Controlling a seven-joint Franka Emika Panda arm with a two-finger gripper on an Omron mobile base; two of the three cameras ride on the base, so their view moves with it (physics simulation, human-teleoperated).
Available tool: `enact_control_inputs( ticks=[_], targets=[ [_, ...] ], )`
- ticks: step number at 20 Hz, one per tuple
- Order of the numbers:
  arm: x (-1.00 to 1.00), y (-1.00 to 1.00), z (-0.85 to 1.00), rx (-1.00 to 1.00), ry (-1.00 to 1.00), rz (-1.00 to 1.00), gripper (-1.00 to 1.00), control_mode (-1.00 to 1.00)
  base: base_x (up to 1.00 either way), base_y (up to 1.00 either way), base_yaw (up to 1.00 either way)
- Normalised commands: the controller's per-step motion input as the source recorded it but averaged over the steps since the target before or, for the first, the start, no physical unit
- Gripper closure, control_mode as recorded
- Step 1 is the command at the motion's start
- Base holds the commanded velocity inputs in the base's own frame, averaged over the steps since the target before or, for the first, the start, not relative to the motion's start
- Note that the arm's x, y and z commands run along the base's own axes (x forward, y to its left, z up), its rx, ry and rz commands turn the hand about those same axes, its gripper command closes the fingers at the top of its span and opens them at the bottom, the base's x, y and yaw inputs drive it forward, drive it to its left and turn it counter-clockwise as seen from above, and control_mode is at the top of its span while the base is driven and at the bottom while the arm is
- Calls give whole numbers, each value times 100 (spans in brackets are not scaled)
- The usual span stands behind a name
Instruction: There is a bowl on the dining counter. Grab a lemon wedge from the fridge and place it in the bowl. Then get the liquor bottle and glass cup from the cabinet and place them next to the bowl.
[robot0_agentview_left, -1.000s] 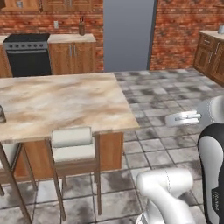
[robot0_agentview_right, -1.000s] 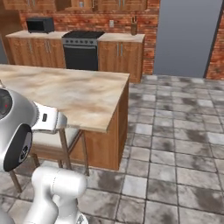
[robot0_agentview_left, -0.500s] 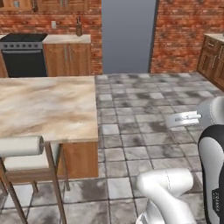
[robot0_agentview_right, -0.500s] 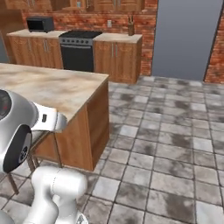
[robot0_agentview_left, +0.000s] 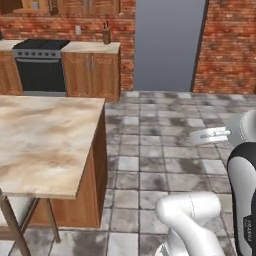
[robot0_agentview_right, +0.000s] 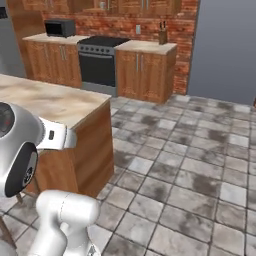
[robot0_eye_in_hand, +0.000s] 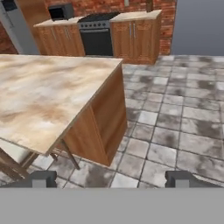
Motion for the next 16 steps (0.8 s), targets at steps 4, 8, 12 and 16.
enact_control_inputs(
  ticks=[4,8,12,16],
  targets=[
    [0,0,0,0,0,0,-100,100,87,-71,37],
    [0,0,0,0,0,0,-100,100,88,-69,39],
    [0,0,0,0,0,0,-100,100,89,-69,40],
    [0,0,0,0,0,0,-100,100,89,-69,40]
  ],
)
